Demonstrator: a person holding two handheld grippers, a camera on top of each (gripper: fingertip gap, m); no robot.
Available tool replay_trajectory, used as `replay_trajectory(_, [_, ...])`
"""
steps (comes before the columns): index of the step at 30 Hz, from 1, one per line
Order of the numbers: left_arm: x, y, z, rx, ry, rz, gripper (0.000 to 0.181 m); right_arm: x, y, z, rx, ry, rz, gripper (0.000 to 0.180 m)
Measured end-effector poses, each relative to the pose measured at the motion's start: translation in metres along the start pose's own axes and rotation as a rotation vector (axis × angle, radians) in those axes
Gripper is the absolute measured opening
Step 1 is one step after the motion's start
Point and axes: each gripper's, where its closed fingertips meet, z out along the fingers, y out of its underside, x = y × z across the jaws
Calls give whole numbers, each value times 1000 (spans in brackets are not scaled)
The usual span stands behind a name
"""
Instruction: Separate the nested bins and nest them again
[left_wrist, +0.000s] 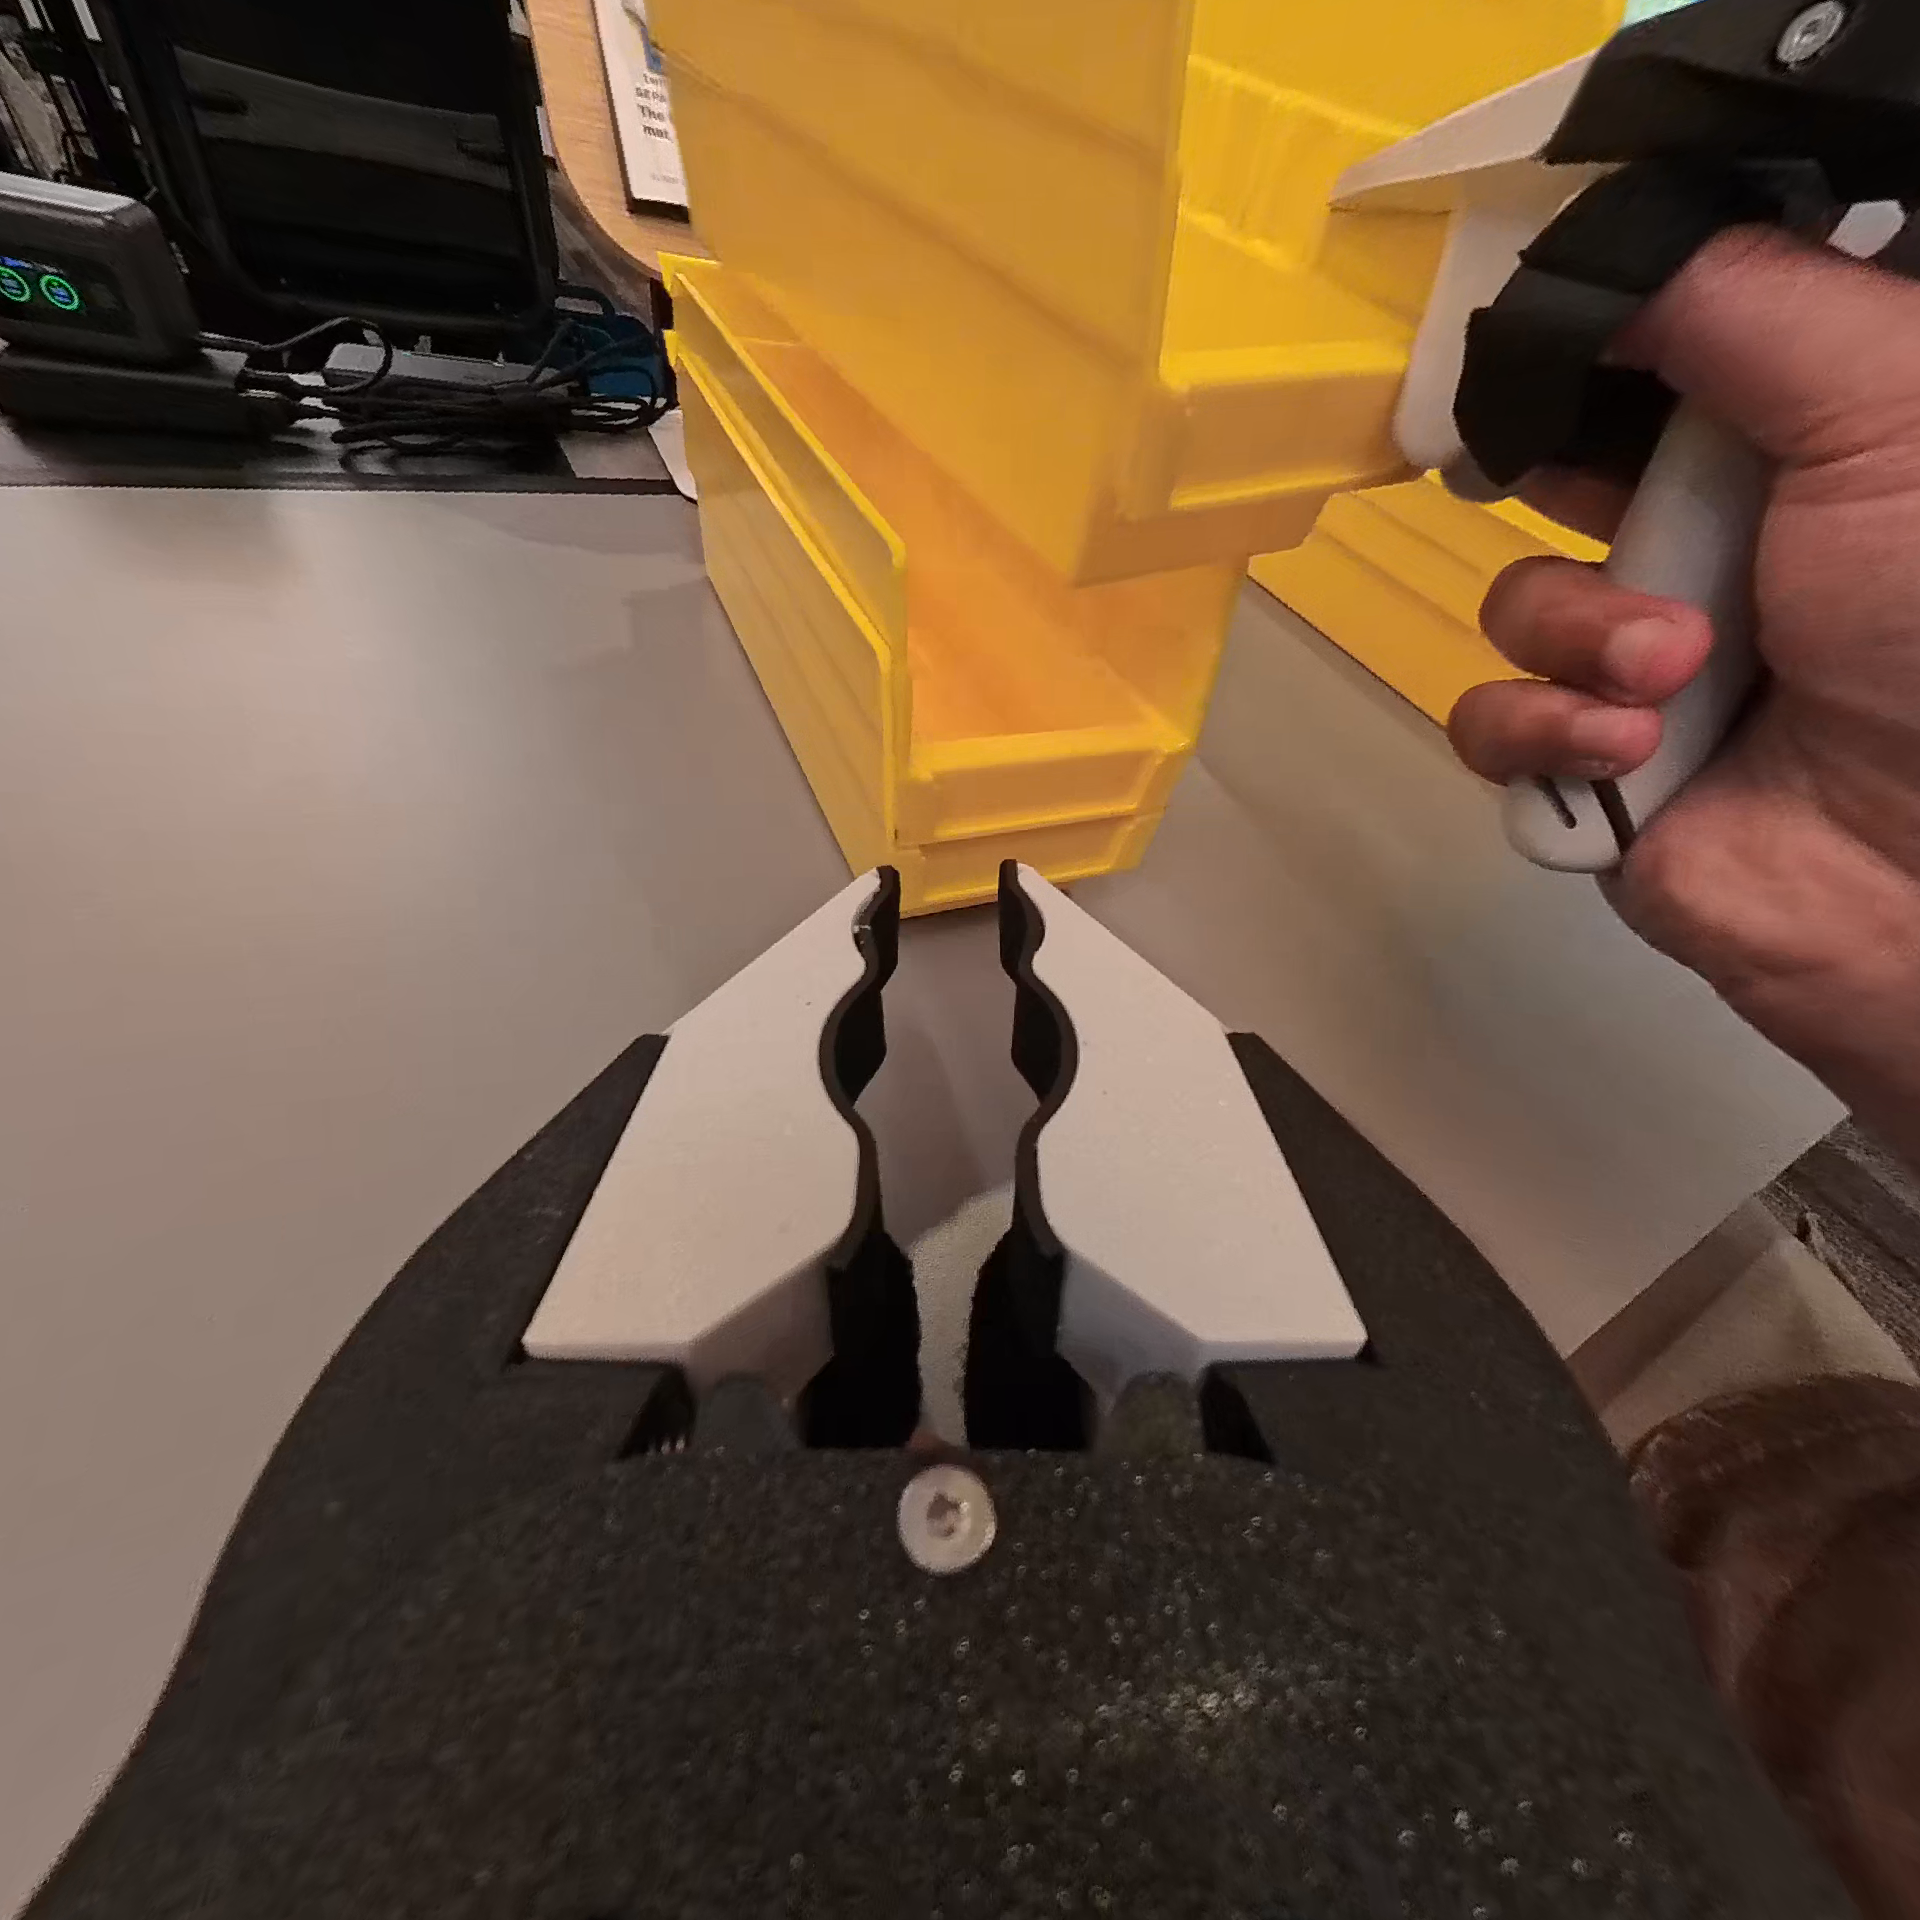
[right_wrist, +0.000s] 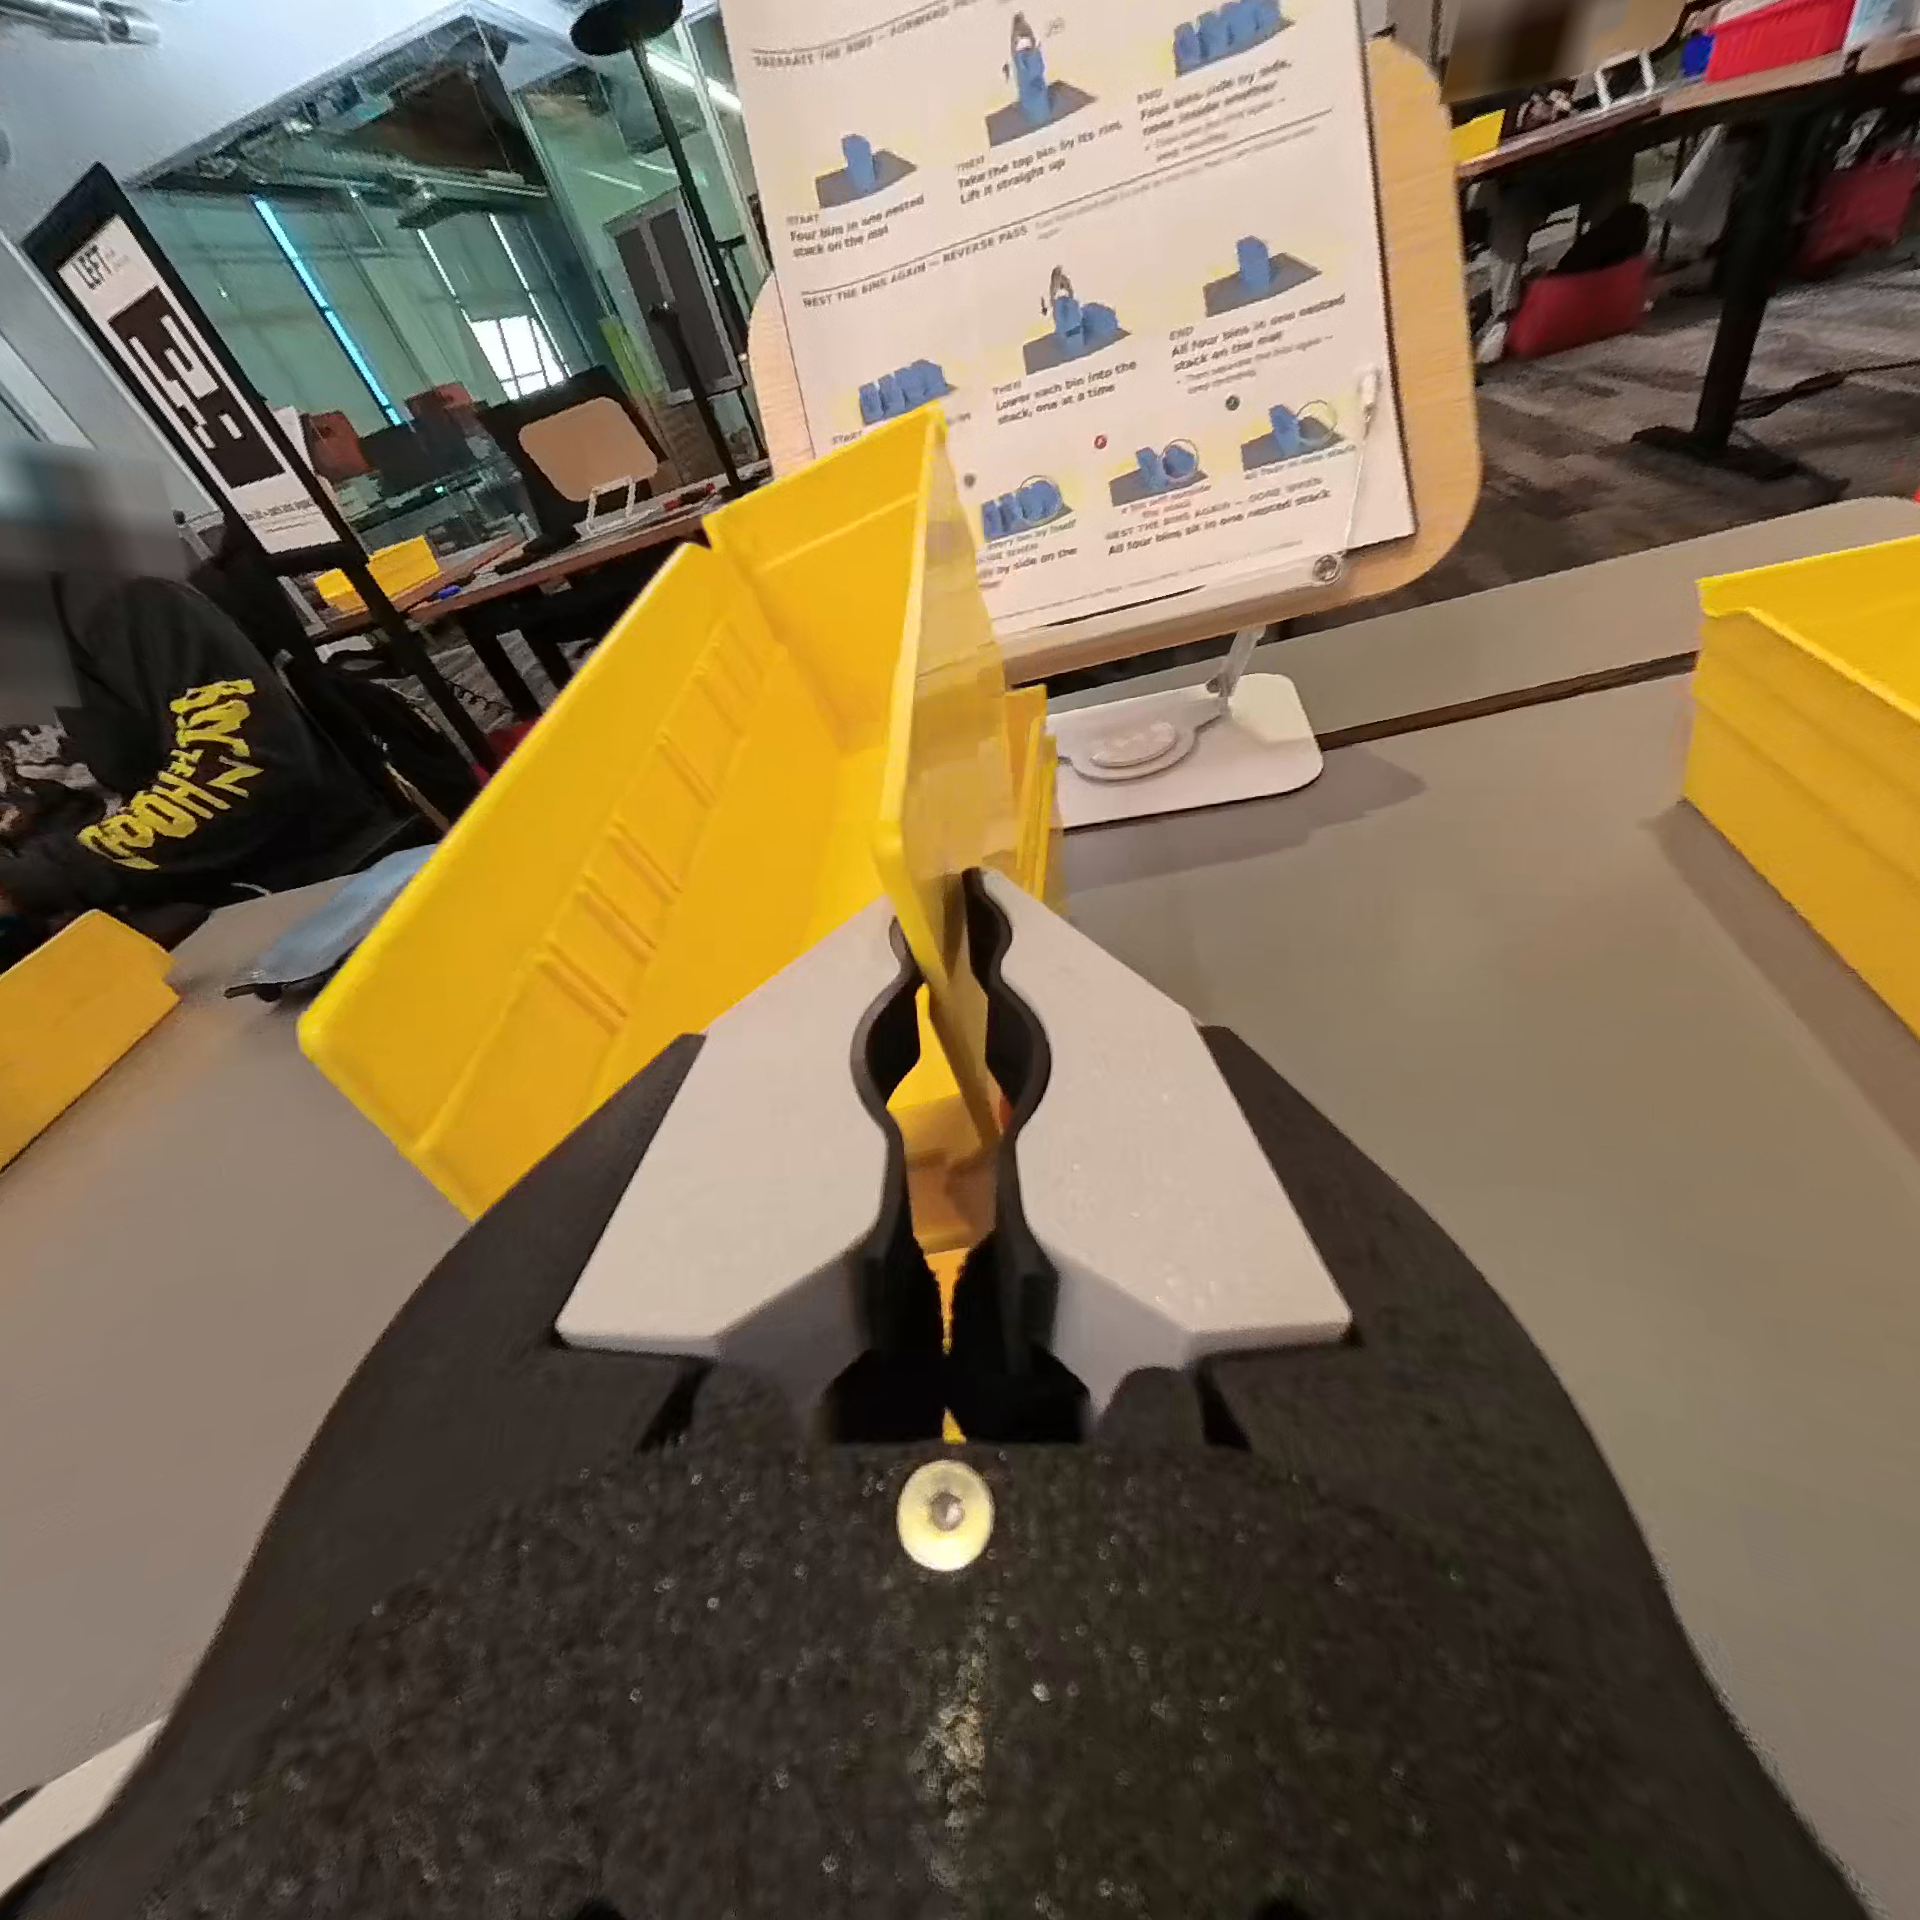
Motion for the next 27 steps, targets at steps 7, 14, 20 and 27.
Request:
replay_trajectory(7, [2,1,1,-7,1,0,16,-7,2,9,19,35,20,5])
replay_trajectory(14, [0,2,2,-11,0,-3,16,-19,14,16,-22,-6,71,3])
replay_trajectory(20, [-1,2,1,-9,-3,-4,16,1,28,23,-28,59,61,1])
replay_trajectory(27, [0,2,2,-11,4,-14,16,17,52,17,-70,75,-24,2])
